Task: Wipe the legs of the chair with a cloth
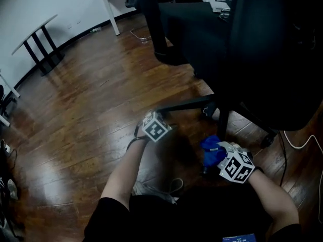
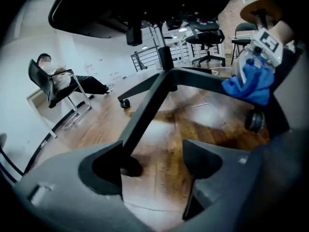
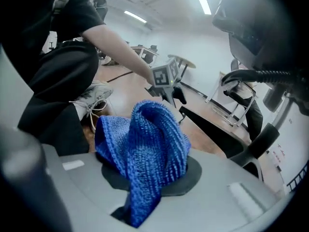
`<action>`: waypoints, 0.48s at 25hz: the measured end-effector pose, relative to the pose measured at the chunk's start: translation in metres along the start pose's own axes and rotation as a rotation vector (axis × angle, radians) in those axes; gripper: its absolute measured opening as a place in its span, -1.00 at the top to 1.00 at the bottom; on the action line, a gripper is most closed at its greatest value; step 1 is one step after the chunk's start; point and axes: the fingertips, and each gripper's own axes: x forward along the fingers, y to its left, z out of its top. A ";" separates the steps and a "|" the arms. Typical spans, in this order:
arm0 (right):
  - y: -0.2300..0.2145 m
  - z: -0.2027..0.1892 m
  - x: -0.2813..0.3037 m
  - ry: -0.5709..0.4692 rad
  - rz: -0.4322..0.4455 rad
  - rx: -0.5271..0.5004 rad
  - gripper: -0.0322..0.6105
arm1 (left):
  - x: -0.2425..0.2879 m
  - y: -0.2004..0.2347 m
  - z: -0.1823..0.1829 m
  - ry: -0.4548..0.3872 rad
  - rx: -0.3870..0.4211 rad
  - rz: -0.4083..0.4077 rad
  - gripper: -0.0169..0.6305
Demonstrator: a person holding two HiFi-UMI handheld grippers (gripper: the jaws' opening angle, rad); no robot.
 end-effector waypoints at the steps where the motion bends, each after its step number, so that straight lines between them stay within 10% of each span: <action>1: 0.000 -0.001 -0.004 0.004 0.003 0.000 0.64 | 0.010 0.011 -0.001 -0.004 -0.006 0.017 -0.26; 8: 0.003 0.003 -0.004 0.064 -0.013 -0.073 0.64 | 0.075 0.041 -0.018 0.145 0.129 -0.032 -0.25; 9: 0.003 0.003 -0.003 0.081 -0.023 -0.086 0.64 | 0.080 0.044 -0.024 0.189 0.166 -0.007 -0.11; 10: 0.002 0.001 -0.001 0.102 -0.032 -0.108 0.64 | 0.081 0.050 -0.028 0.222 0.196 0.029 0.54; 12: -0.001 -0.004 0.002 0.134 -0.045 -0.153 0.64 | 0.077 0.052 -0.030 0.240 0.216 0.049 0.55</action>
